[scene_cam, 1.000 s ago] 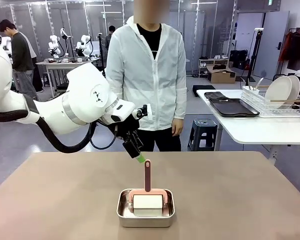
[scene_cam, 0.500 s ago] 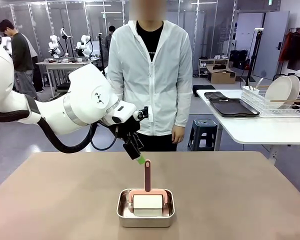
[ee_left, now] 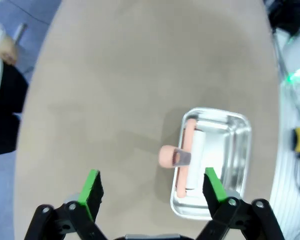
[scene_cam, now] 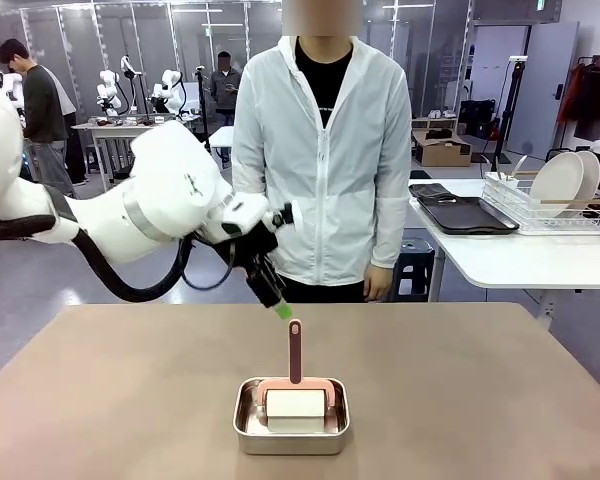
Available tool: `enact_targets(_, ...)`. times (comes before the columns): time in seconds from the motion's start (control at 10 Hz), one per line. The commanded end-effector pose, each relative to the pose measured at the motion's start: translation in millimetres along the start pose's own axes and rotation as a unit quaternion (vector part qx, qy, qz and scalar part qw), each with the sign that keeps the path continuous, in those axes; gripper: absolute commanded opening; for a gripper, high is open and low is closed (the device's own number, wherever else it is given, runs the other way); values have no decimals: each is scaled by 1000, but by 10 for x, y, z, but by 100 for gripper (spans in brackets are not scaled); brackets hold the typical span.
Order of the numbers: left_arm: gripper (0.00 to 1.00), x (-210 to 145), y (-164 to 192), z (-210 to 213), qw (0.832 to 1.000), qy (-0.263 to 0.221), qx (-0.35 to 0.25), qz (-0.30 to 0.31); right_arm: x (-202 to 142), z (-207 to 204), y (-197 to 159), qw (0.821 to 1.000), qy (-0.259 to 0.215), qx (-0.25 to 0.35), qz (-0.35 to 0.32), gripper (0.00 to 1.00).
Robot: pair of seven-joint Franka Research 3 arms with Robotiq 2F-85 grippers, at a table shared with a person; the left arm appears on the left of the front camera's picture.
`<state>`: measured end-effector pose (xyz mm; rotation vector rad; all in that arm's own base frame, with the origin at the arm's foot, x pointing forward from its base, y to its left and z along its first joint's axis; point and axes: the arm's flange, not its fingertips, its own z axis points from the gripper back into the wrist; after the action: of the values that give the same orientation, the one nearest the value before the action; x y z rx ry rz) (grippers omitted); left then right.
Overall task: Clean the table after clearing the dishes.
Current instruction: Place the Lint Roller back on top of the Airtight Container.
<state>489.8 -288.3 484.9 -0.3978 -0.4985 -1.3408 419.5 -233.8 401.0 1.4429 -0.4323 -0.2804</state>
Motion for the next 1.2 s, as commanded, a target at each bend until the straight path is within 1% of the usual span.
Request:
enact_targets(0.0,100,-209,206,746,984,-77,-22,162,-7,3,32,1000,2,2,3,100)
enact_targets(0.1,100,-525,332,1130,961,-94,-25,258,-7,3,32,1000,2,2,3,100)
enact_targets(0.2,100,-858,416,1406,936,-108,-45,332,-7,3,32,1000,2,2,3,100)
enact_targets(0.3,100,-1245,516,1668,900,-144,-103,399,-7,3,32,1000,2,2,3,100)
enact_targets(0.4,100,-1681,611,1936,849,-194,-166,462,-7,3,32,1000,2,2,3,100)
enact_targets(0.5,100,-2058,640,2129,800,-274,-199,496,-7,3,32,1000,2,2,3,100)
enact_targets(0.6,100,-2446,586,2324,770,-313,-242,500,-7,3,32,1000,2,2,3,100)
enact_targets(0.7,100,-2831,561,2486,746,-362,-251,500,-7,3,32,1000,2,2,3,100)
enact_targets(0.8,100,-3221,523,2628,723,-395,-251,509,-7,3,32,1000,2,2,3,100)
enact_targets(0.9,100,-3600,497,2707,692,-419,-238,538,-7,3,32,1000,2,2,3,100)
enact_targets(1.0,100,-3970,508,2737,655,-448,-209,571,-7,3,32,1000,2,2,3,100)
enact_targets(1.1,100,-4221,536,2692,627,-457,-192,601,-7,3,32,1000,2,2,3,100)
